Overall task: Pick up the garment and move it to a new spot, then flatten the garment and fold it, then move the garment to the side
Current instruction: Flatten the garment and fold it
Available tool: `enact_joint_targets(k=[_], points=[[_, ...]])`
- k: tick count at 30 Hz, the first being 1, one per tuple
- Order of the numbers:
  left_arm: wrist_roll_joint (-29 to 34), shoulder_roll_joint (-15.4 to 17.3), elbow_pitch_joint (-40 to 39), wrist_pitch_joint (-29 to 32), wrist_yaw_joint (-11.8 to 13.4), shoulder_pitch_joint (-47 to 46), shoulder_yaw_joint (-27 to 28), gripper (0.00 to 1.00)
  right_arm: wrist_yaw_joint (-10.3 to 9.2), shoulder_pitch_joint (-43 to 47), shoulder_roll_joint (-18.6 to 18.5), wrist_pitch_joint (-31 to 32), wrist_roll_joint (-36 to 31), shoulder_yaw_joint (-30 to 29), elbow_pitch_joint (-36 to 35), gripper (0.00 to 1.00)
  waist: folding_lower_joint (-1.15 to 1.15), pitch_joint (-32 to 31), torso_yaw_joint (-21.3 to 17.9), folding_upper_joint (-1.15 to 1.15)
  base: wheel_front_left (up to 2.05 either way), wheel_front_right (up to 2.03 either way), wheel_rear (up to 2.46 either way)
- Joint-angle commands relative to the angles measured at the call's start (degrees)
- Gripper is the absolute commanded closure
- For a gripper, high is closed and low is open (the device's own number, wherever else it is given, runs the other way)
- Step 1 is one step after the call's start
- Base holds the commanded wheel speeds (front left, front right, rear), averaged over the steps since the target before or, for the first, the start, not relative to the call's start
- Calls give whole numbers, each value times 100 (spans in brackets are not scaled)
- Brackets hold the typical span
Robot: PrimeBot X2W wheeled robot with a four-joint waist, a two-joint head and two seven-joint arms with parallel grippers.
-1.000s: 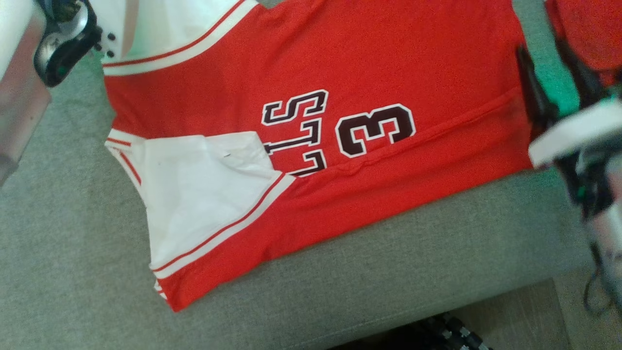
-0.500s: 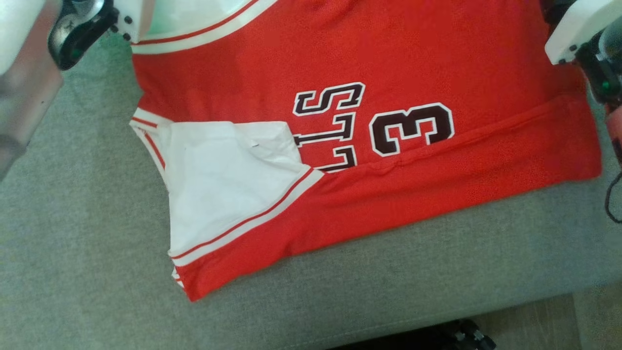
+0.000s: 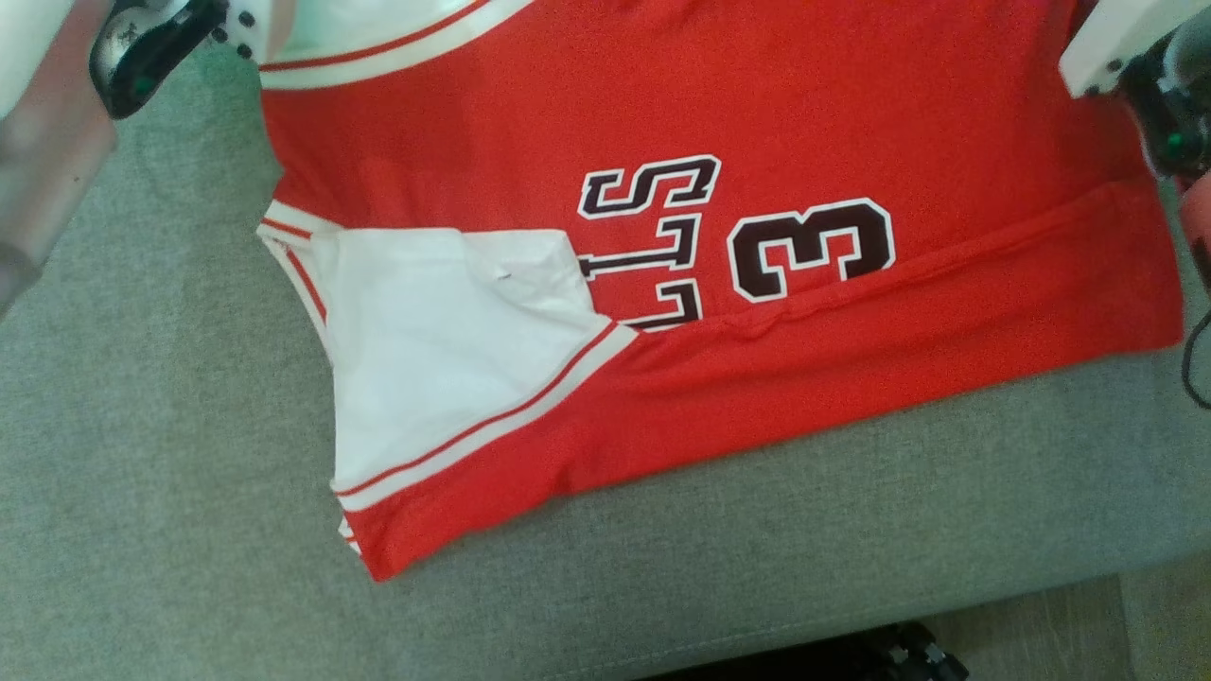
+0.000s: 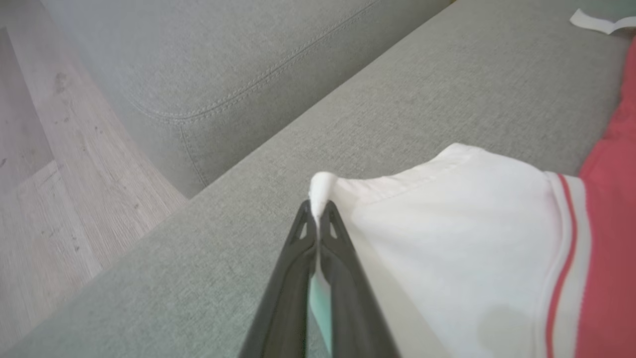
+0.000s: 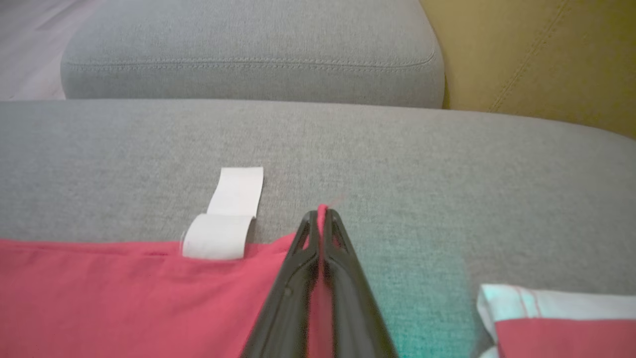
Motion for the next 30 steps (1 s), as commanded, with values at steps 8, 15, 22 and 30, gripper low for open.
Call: enact_joint_targets(k=[8, 15, 22, 30], points=[[288, 194, 56, -1228, 10, -752, 125, 100, 37, -311, -233, -839, 411, -51, 48, 100, 0, -202, 65, 0, 0, 0, 0], [340, 394, -210, -1906, 33, -320, 55, 100, 37, 173, -544, -993, 845, 85, -193, 100, 0, -516, 209, 0, 0, 0, 0], [314, 790, -1015, -2384, 432, 786, -63, 100, 37, 1002, -881, -1138, 1117, 147, -463, 100, 0, -869, 404, 0, 0, 0, 0], [578, 1291, -2230, -2498, 1096, 1757, -229, 100, 37, 1712, -1054, -1210, 1157, 127, -677, 100, 0, -1058, 482, 0, 0, 0, 0]])
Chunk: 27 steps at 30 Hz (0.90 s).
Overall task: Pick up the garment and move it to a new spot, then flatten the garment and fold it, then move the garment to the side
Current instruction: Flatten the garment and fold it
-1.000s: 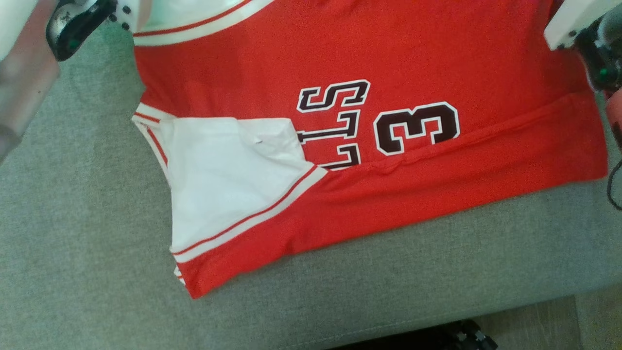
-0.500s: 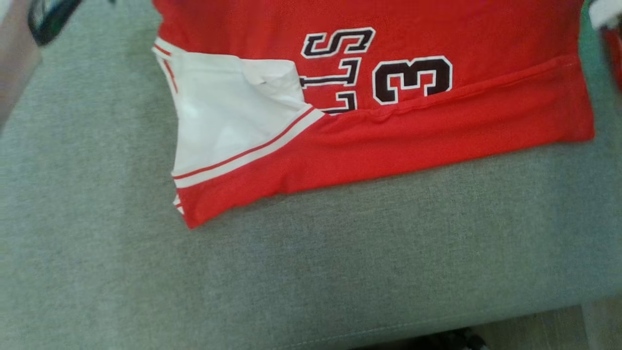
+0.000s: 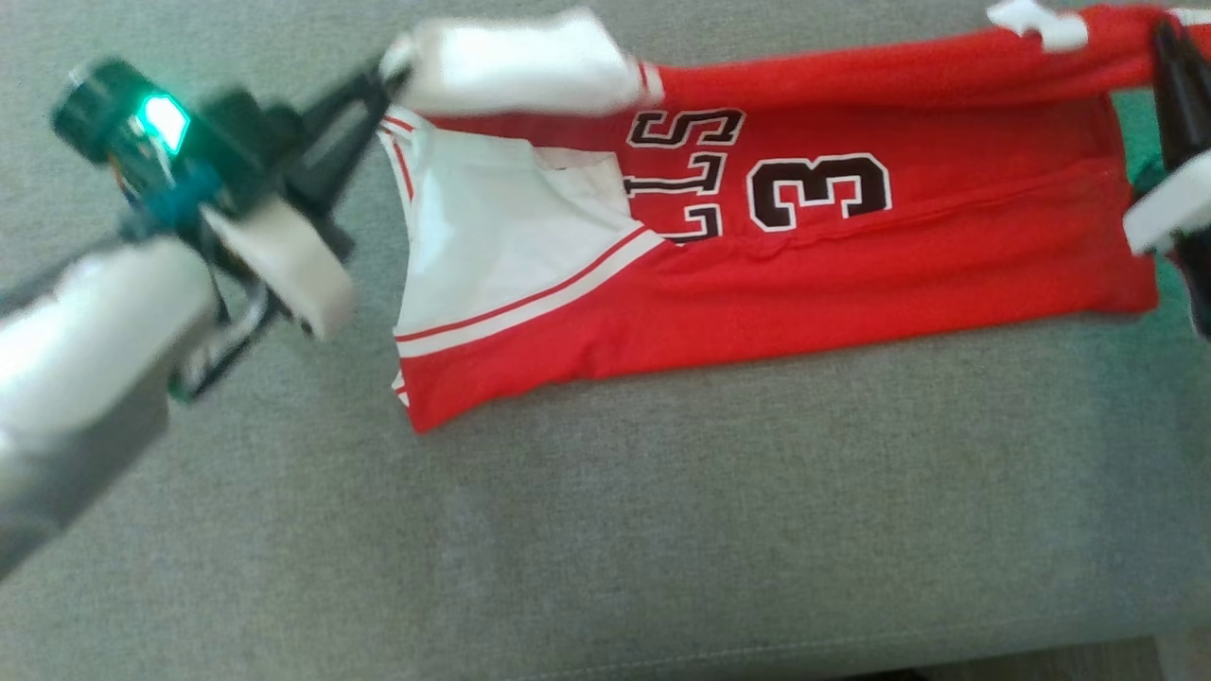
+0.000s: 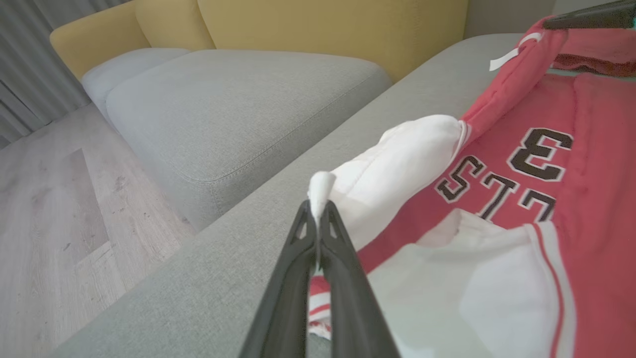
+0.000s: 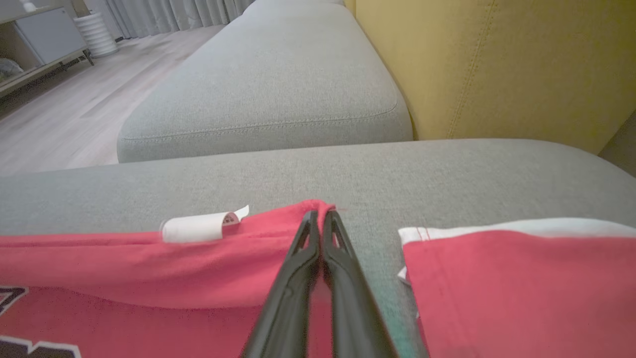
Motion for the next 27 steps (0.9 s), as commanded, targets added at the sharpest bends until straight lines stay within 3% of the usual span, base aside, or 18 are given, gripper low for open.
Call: enact_joint_targets(k=[1, 12, 22, 23, 24, 25, 26, 27], points=[[62, 261, -164, -16, 73, -85, 234, 100, 37, 203, -210, -65, 39, -17, -122, 100, 1, -12, 19, 0, 0, 0, 0], [161, 584, -1411, 223, 746, 916, 140, 100, 37, 1119, -291, -97, 59, -349, -301, 100, 1, -99, 75, 0, 0, 0, 0], [-139, 650, -1721, 53, 1058, 1453, 168, 100, 37, 1717, -93, -94, -85, -774, -592, 100, 1, -133, 27, 0, 0, 0, 0], [-156, 628, -1720, 34, 1075, 1497, 166, 100, 37, 1757, -68, -93, -107, -824, -606, 93, 1, -140, 30, 0, 0, 0, 0], [-170, 598, -1709, 17, 1090, 1543, 164, 80, 37, 1793, -41, -96, -126, -882, -616, 53, 1, -150, 35, 0, 0, 0, 0], [-184, 558, -1691, -22, 1117, 1589, 165, 15, 37, 1823, -19, -111, -156, -951, -629, 0, 1, -162, 40, 0, 0, 0, 0], [-200, 507, -1665, -89, 1170, 1637, 182, 0, 37, 1854, 13, -148, -183, -1041, -657, 0, 1, -176, 47, 0, 0, 0, 0], [-215, 447, -1634, -163, 1218, 1693, 195, 0, 37, 1900, 60, -181, -198, -1138, -687, 0, 1, -201, 54, 0, 0, 0, 0]])
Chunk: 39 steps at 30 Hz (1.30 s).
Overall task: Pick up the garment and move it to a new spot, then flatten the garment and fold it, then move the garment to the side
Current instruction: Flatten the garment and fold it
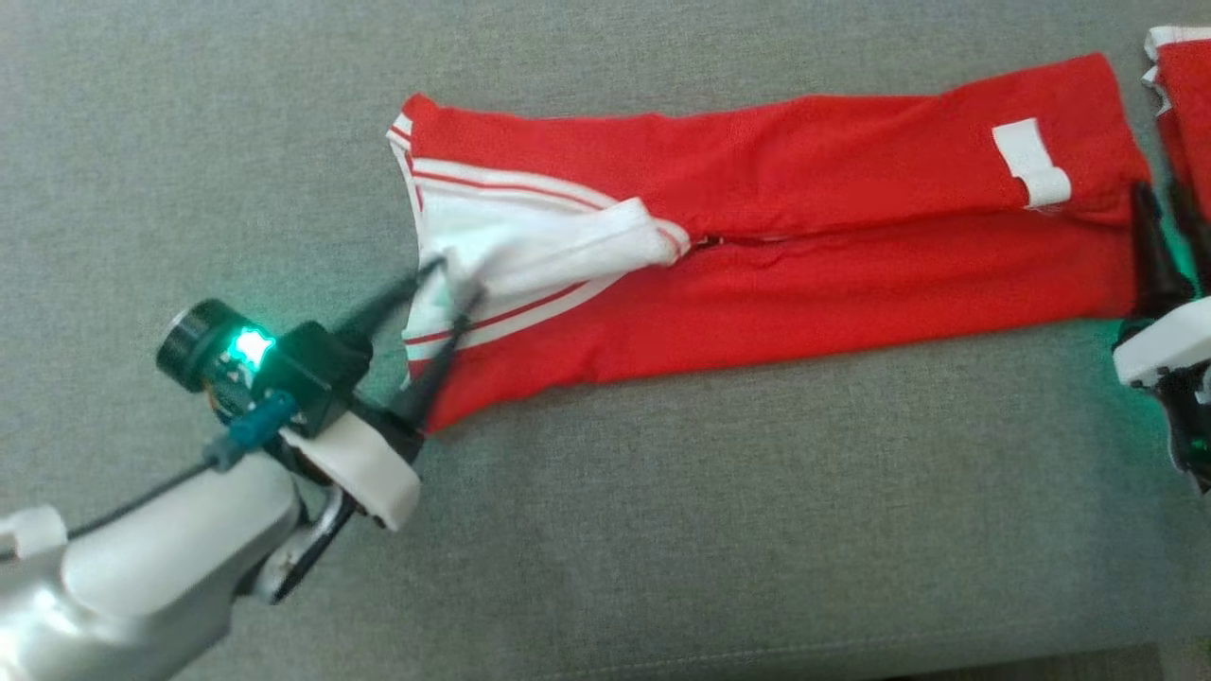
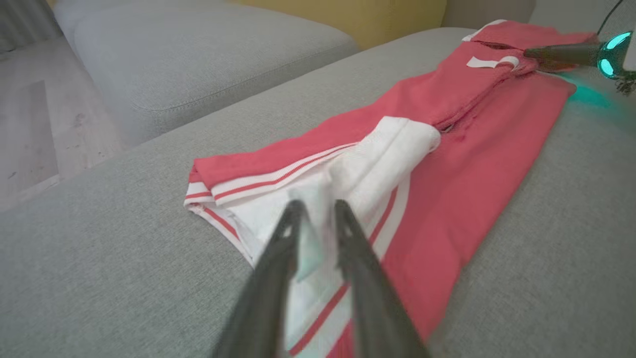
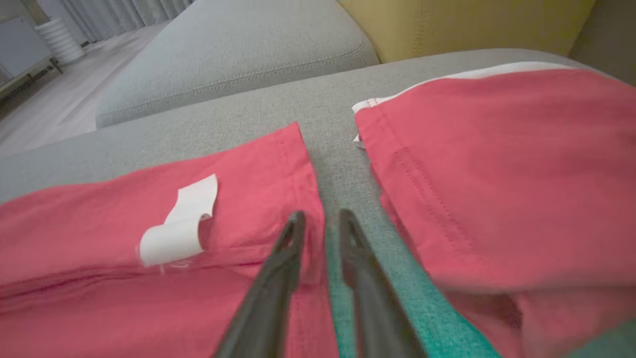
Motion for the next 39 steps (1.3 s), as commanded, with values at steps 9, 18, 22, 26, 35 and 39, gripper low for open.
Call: enact_joint_targets(k=[9, 18, 22, 26, 35, 39], points=[[152, -829, 73, -703, 1083, 940, 1261, 0, 37, 1008, 426, -248, -231, -1178, -561, 0, 0, -355, 174, 0, 0, 0, 0], [1723, -1968, -81, -709, 1651, 2332, 2718, 0, 37, 1205, 645, -221, -452, -1946, -538, 0, 0, -568, 599, 0, 0, 0, 0], [2304, -2514, -250, -709, 1604, 2878, 3148, 0, 37, 1048, 604, -56, -468, -2172, -173, 0, 0, -633, 831, 0, 0, 0, 0], [2873, -2922, -384, -710, 1301, 3382, 3511, 0, 37, 881, 579, 262, -545, -2252, 467, 0, 0, -702, 1053, 0, 0, 0, 0], [3379, -3267, -312, -710, 792, 3817, 4114, 0, 37, 806, 691, 544, -364, -2058, 889, 100, 0, -926, 1151, 0, 0, 0, 0], [3542, -3364, -281, -710, 576, 3945, 4285, 0, 37, 835, 573, 280, -282, -2012, 842, 100, 0, -1080, 1097, 0, 0, 0, 0]])
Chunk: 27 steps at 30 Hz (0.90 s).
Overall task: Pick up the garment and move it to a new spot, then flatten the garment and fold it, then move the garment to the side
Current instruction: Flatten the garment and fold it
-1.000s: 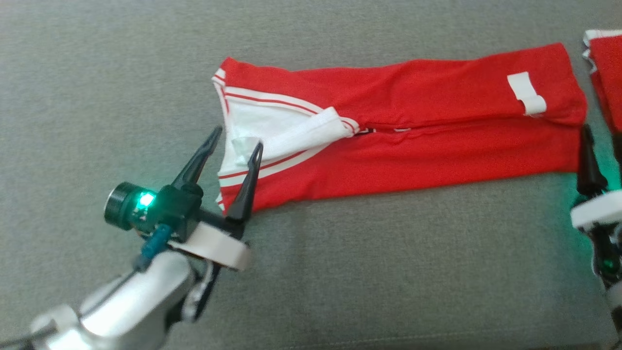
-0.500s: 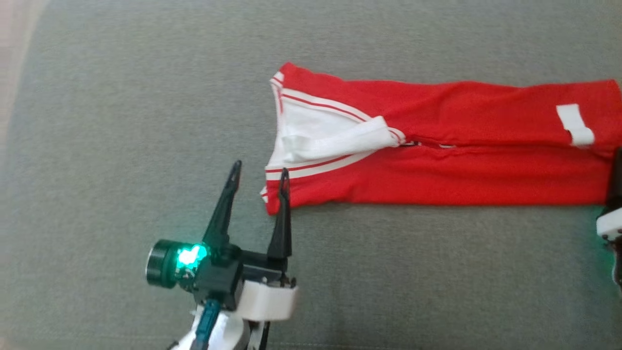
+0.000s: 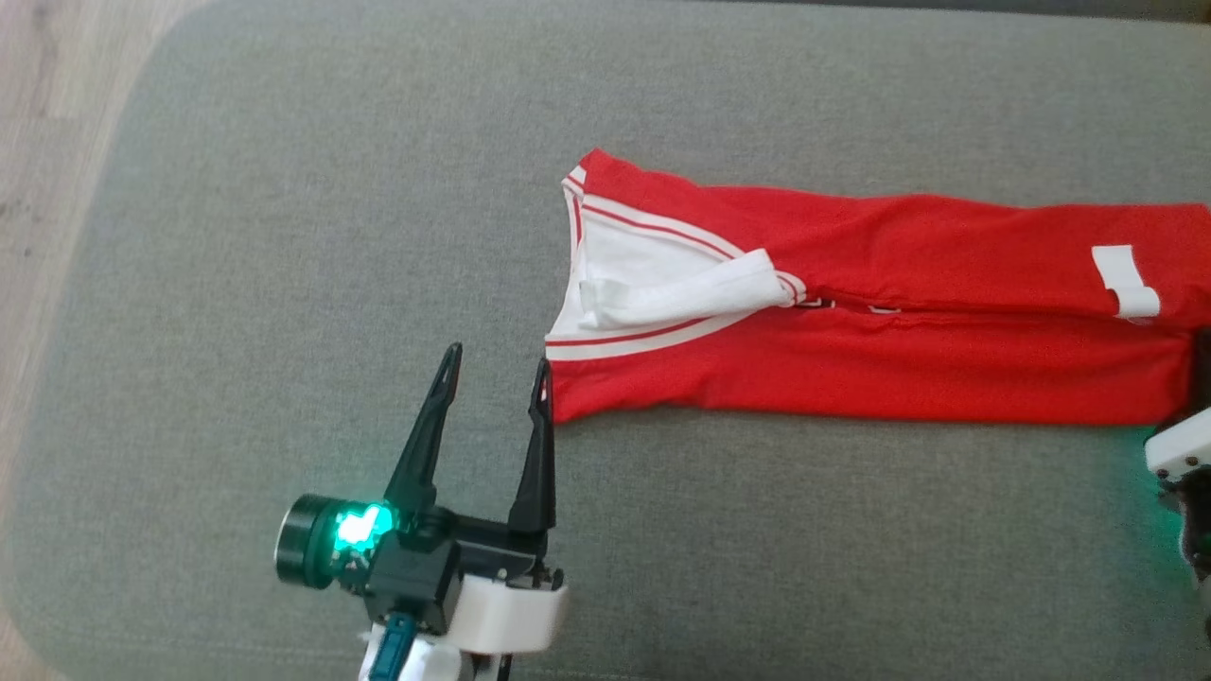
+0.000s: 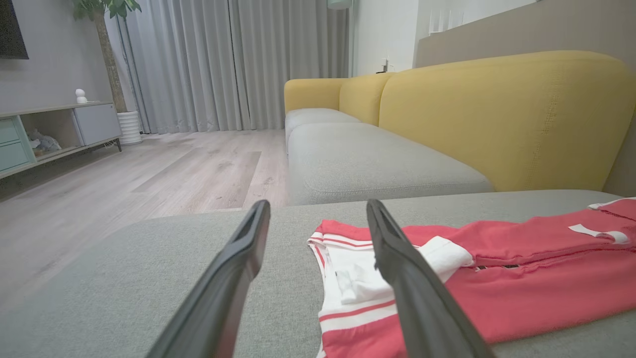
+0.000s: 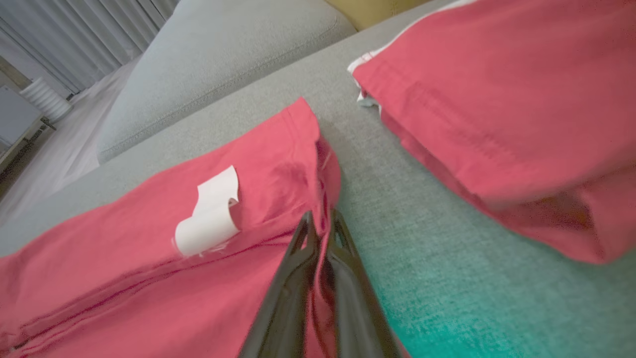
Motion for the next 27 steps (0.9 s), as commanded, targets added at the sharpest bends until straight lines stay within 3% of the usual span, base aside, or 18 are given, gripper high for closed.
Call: enact_joint_targets(k=[1, 9, 14, 21, 27], points=[[70, -44, -153, -45, -28, -28, 273, 0, 37, 40, -220, -117, 28, 89, -141, 100, 0, -82, -42, 0, 0, 0, 0], [285, -158, -127, -46, -307, 183, 534, 0, 37, 149, -646, -181, 357, -1, -612, 100, 0, -341, -92, 0, 0, 0, 0], [351, -240, -94, -46, -423, 306, 664, 0, 37, 157, -697, -80, 334, 203, -1271, 100, 0, -449, -108, 0, 0, 0, 0], [415, -338, -7, -46, -586, 365, 746, 0, 37, -49, -419, 64, 120, 705, -2182, 100, 0, -546, -47, 0, 0, 0, 0], [446, -416, 115, -46, -752, 415, 780, 0, 37, -431, 159, 506, -155, 1488, -2760, 100, 0, -635, 132, 0, 0, 0, 0]])
